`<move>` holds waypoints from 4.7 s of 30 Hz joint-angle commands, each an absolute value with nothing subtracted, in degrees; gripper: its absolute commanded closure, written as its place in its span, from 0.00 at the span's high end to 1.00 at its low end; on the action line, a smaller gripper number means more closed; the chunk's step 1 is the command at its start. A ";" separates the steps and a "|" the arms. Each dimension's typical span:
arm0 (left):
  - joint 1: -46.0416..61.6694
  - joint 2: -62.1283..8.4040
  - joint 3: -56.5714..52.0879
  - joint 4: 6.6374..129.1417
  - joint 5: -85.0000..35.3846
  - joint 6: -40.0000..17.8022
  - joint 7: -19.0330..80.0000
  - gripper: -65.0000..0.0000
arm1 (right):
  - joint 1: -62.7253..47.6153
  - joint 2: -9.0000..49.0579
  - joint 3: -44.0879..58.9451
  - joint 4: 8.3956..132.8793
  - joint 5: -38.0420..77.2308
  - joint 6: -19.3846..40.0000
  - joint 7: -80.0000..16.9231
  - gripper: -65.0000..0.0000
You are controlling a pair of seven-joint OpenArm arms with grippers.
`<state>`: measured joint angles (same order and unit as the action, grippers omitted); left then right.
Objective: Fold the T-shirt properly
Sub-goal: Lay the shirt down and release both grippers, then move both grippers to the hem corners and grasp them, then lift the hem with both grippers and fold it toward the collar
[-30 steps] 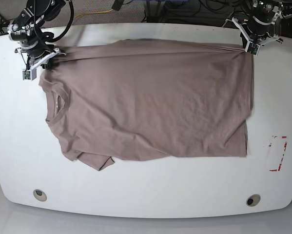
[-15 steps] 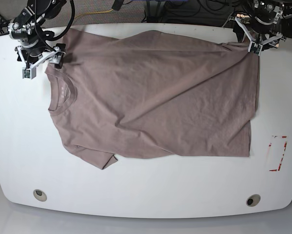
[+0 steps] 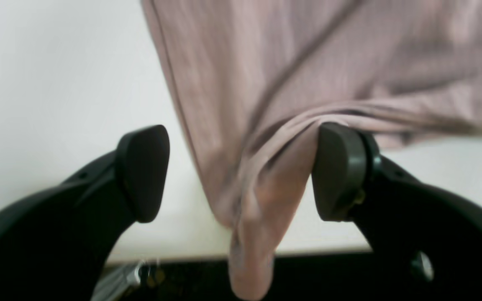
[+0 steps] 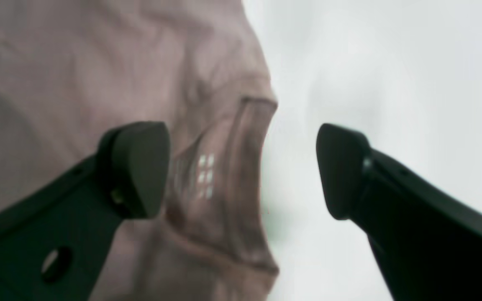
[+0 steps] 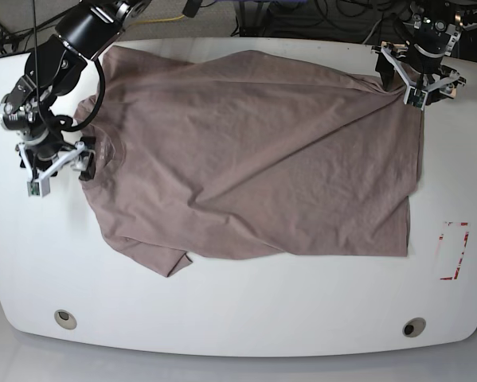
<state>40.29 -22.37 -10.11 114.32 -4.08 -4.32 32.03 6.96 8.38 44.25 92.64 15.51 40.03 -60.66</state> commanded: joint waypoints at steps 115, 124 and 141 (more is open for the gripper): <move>-23.60 -12.79 -17.54 70.73 -6.90 -16.66 40.57 0.00 | 31.60 18.59 26.68 56.22 16.48 40.00 -40.75 0.00; -27.03 -12.62 -17.54 87.43 -6.99 -16.66 48.13 0.00 | 39.43 19.12 26.68 61.49 16.48 40.00 -47.96 0.00; -48.84 -13.05 -17.54 101.67 -6.90 -16.66 60.00 0.00 | 61.58 27.12 15.69 74.15 17.01 40.00 -59.56 0.00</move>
<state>-45.69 -12.14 -17.19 101.12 -8.56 -17.37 61.14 58.63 25.15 15.97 71.35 18.09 40.51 -60.25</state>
